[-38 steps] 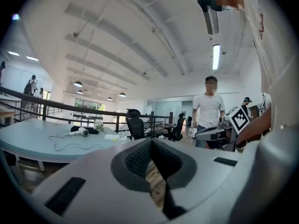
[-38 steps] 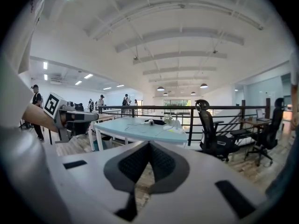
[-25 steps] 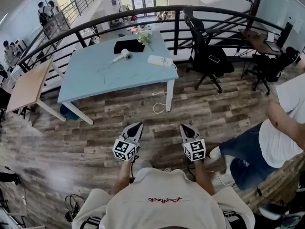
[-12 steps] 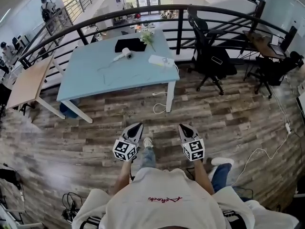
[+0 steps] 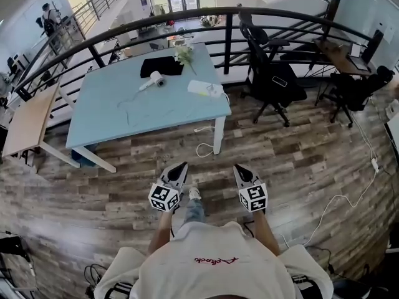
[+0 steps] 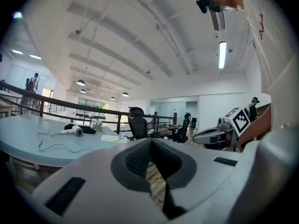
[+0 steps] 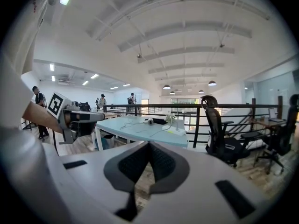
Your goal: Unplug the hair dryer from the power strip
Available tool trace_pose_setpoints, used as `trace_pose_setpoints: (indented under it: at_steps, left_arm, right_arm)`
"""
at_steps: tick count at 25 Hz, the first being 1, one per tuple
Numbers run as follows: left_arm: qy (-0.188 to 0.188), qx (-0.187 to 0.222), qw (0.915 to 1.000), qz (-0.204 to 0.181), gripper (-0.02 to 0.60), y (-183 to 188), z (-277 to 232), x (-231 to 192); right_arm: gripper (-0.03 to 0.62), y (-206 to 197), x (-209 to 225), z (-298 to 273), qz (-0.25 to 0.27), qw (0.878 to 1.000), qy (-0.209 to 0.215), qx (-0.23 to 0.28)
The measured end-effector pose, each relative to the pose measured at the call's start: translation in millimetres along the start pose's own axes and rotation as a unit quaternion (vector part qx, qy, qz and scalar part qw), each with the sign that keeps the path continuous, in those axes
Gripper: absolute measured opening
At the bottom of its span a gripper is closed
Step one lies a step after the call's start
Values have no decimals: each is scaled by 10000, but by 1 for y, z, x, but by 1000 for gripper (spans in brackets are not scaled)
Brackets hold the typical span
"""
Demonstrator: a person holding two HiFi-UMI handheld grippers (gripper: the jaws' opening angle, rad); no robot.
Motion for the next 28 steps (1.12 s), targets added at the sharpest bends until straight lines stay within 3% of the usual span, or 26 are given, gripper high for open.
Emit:
trace_pose_setpoints:
  at_steps: [28]
  left_arm:
    - [-371, -92, 9992, 73, 9, 55, -145, -218]
  right_arm:
    - [17, 101, 64, -235, -60, 9996, -255, -135]
Point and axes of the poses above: the fingertips, and each gripper's own axes: z backward along the fingers, x to its right, y out of its top, the point moved 1 cm from there along z, backward along the fingers, and after that the axes turned 4 degrees about -x, right-handed, at the moved point
